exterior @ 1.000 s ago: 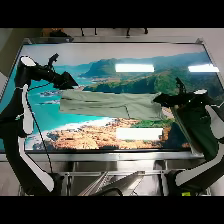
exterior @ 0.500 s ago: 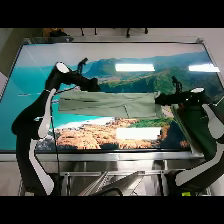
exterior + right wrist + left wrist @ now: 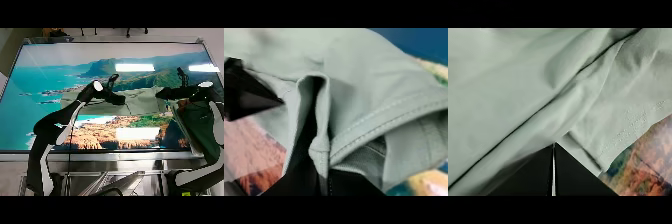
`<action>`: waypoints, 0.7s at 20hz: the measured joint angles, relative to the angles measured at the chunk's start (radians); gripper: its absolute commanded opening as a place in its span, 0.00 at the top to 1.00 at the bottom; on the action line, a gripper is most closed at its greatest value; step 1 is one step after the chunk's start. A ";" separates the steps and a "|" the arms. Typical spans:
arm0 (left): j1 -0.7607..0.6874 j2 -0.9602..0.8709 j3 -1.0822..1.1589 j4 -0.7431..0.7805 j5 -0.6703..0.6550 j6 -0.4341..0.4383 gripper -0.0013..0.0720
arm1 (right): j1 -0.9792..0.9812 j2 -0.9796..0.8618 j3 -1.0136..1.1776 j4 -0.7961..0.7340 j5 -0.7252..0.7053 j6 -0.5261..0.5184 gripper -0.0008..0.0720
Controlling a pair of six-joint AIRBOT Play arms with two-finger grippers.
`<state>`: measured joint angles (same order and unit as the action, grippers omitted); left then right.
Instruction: Fold the shirts.
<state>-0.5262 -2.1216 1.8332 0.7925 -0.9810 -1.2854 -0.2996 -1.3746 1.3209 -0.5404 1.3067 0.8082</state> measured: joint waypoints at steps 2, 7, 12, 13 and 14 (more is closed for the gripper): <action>-0.038 -0.061 0.068 0.002 -0.020 -0.033 0.96 | -0.007 0.019 0.013 0.000 0.034 0.011 0.96; -0.127 -0.158 0.215 -0.017 -0.050 -0.093 0.96 | -0.039 0.072 0.137 0.000 0.132 0.079 0.96; -0.159 -0.118 0.216 -0.175 -0.087 -0.080 0.96 | -0.048 0.094 0.227 0.003 0.174 0.141 0.96; -0.145 -0.090 0.209 -0.196 -0.129 -0.067 0.96 | -0.046 0.098 0.233 0.003 0.182 0.151 0.96; -0.119 -0.055 0.204 -0.210 -0.187 -0.055 0.96 | -0.041 0.102 0.238 0.005 0.186 0.162 0.96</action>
<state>-0.6456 -2.1769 2.0377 0.5827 -1.1675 -1.3399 -0.3405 -1.2724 1.5589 -0.5358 1.4925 0.9703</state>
